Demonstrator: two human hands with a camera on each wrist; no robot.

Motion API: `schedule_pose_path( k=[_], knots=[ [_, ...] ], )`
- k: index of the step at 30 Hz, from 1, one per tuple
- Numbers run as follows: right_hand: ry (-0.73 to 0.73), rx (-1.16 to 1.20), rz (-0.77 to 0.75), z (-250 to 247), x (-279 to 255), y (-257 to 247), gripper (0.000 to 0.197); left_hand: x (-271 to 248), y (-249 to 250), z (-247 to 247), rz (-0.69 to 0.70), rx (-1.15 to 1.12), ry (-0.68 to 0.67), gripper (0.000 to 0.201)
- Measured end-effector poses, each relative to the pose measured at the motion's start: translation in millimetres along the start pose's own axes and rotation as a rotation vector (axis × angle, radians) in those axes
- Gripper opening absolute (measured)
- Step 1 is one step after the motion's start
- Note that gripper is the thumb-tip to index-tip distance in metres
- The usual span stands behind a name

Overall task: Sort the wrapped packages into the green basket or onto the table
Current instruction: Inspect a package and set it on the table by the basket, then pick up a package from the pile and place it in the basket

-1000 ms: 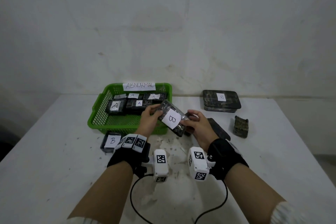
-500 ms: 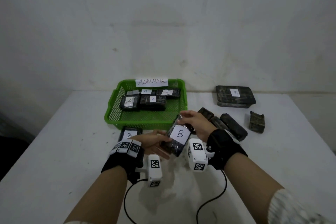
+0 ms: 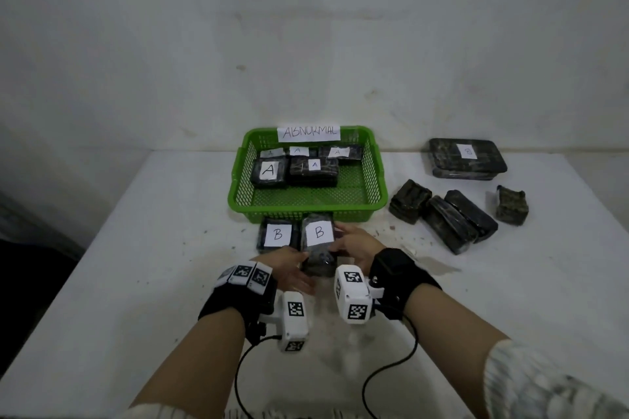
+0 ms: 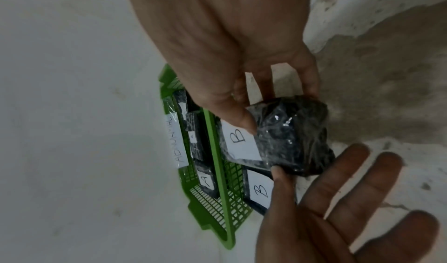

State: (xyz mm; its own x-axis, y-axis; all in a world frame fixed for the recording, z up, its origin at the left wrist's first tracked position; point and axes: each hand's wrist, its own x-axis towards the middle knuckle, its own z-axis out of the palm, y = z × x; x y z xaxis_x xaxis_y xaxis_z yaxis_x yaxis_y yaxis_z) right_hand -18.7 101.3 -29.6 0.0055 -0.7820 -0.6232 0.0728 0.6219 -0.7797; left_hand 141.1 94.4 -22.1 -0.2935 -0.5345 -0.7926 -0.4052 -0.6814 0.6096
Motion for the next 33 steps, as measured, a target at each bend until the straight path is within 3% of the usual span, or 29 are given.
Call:
schedule_pose_path(
  k=[4, 9, 13, 15, 19, 22, 25, 28, 33],
  knots=[
    [-0.033, -0.167, -0.003, 9.6, 9.9, 0.0, 0.056, 7.8, -0.1, -5.8, 0.045, 0.037, 0.113, 0.036],
    [-0.095, -0.263, -0.001, 15.1, 11.4, 4.0, 0.053, 4.8, 3.6, -8.7, 0.004, 0.169, 0.165, 0.024],
    [-0.023, -0.199, 0.004, 3.4, 18.8, 7.3, 0.017, 3.5, 10.0, -4.4, 0.034, 0.273, 0.212, 0.038],
    [0.008, -0.177, 0.003, -4.8, 11.4, 0.9, 0.01, 6.0, 16.6, -1.3, 0.1, 0.347, 0.267, 0.038],
    [0.16, -0.085, -0.059, -31.6, 1.0, -5.9, 0.045, 2.6, 38.2, 8.8, 0.248, 0.514, 0.386, 0.023],
    [0.324, -0.066, -0.154, -63.7, -2.7, -3.3, 0.042, 2.7, 59.1, 32.4, 0.396, 0.567, 0.467, 0.018],
    [0.438, -0.12, -0.214, -90.6, -4.7, -3.9, 0.042, 11.0, 76.5, 60.0, 0.484, 0.541, 0.451, 0.017],
    [0.488, -0.276, -0.246, -111.3, -3.6, -9.3, 0.042, 25.3, 88.1, 80.5, 0.456, 0.651, 0.482, 0.016],
    [0.538, -0.776, -0.276, -136.9, -2.9, -26.2, 0.048, 44.6, 99.9, 104.0, 0.308, 0.867, 0.442, 0.045]
  ],
)
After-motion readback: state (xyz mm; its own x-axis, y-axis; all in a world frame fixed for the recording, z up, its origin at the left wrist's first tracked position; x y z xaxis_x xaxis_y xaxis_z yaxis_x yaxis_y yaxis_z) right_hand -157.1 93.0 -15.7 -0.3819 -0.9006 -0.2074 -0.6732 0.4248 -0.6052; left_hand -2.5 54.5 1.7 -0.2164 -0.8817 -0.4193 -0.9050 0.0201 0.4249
